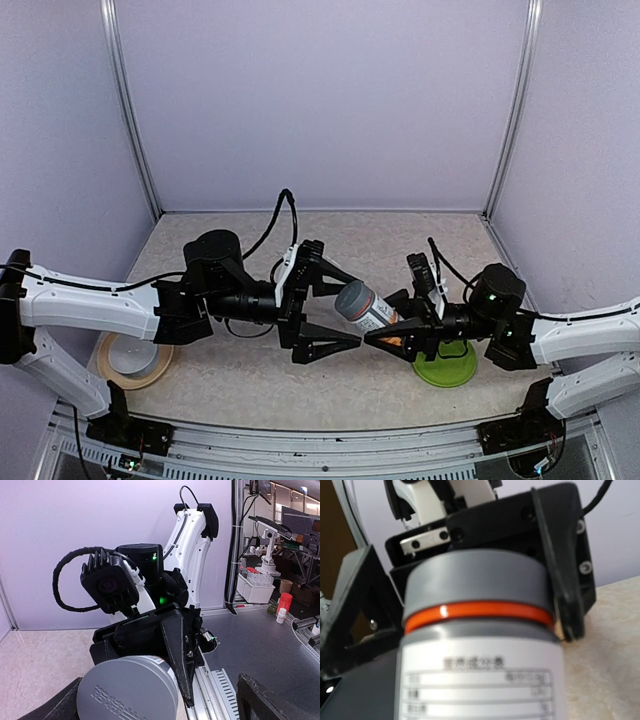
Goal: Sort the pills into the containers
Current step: Unscrew the lid of the pill bottle from the pill bottle.
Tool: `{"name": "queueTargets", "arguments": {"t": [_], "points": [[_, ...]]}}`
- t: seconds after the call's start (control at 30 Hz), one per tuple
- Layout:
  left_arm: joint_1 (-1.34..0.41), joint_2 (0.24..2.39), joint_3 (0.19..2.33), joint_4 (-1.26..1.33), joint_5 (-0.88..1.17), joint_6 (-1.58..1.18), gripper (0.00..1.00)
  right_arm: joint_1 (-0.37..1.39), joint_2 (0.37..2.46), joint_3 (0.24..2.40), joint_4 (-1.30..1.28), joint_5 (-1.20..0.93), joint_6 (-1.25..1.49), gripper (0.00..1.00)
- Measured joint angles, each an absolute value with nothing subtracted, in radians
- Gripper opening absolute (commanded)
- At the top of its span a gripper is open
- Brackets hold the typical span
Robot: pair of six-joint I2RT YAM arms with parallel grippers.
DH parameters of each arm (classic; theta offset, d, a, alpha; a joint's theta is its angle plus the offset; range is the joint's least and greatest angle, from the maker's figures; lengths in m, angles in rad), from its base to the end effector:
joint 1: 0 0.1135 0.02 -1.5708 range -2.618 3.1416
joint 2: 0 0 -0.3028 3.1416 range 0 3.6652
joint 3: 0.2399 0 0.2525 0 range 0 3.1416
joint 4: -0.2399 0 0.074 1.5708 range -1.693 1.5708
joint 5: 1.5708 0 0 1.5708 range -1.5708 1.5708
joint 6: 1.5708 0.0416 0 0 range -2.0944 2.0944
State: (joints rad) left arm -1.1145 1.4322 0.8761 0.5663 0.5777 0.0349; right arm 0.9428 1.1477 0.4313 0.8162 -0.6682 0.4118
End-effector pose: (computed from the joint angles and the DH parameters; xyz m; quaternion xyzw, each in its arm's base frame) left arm 0.1237 -0.3035 0.3360 0.5365 0.4560 -0.5220 0.4814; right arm 0.1120 0.1982 0.2844 -0.4009 0.5478 0.6104 0.4080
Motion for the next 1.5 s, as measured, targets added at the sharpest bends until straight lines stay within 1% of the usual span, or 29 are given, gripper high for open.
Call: {"name": "queueTargets", "arguments": {"t": [0.83,1.1,1.17,1.33,1.5], "points": [[-1.118,1.394,0.831,0.537,0.541,0.026,0.99,0.920,1.031,0.413,0.742,-0.582,0.381,0.04],[-1.113,1.372,0.829,0.513,0.451,0.010,0.99,0.919,1.038,0.413,0.740,-0.631,0.376,0.04],[-1.106,1.372,0.831,0.505,0.445,0.006,0.98,0.919,1.059,0.413,0.745,-0.659,0.376,0.04],[-1.098,1.380,0.862,0.479,0.453,0.003,0.90,0.920,1.100,0.413,0.748,-0.704,0.377,0.04],[-1.098,1.408,0.904,0.477,0.503,0.003,0.80,0.920,1.108,0.413,0.753,-0.731,0.376,0.04]]}}
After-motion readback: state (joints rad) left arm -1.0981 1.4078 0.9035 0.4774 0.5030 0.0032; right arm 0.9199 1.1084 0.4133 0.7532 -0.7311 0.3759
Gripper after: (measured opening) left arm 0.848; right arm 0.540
